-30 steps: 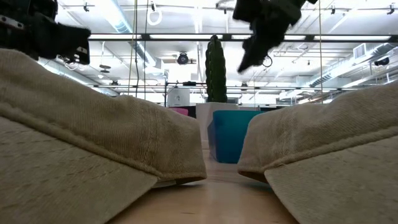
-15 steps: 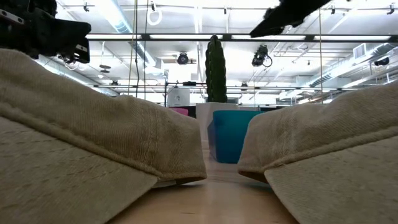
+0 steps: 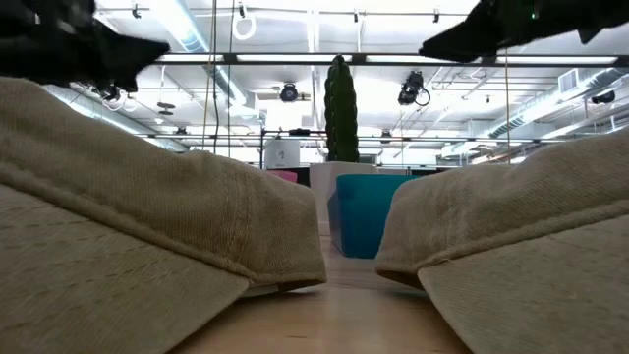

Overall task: Pick & Place hat
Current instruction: Put the blue cap into the blue bin

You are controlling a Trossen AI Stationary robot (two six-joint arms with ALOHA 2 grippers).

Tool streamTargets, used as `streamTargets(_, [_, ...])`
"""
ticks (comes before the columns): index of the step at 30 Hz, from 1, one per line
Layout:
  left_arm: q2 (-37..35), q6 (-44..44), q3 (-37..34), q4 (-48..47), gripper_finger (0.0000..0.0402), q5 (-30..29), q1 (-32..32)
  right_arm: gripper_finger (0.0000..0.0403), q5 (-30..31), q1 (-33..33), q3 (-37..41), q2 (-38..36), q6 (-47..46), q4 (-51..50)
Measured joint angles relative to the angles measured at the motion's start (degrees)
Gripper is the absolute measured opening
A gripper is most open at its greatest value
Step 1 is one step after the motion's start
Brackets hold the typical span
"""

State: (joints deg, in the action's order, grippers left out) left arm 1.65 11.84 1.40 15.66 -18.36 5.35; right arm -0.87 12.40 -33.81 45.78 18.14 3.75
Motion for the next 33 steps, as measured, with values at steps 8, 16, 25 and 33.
streamTargets(8, [7.92, -3.35, 11.77, -11.69, 0.0003, -5.70, -6.58, 0.0215, 0.01, 4.73, 3.07, -1.01, -2.83, 4.38])
streamTargets(16, [24.57, -3.65, 29.58, -32.64, 0.0011, -8.82, -15.56, 0.0215, -0.01, 5.32, 3.07, -1.01, -2.70, 4.44])
streamTargets(25, [44.08, 1.81, 42.17, -44.27, 0.0105, -4.94, -27.24, 0.0215, -0.01, 5.29, 3.07, -1.01, -2.82, 4.41])
streamTargets(33, [58.89, 12.87, 46.71, -49.16, 0.0246, 3.58, -36.23, 0.0215, -0.03, 5.29, 3.07, -1.01, -3.20, 4.39])
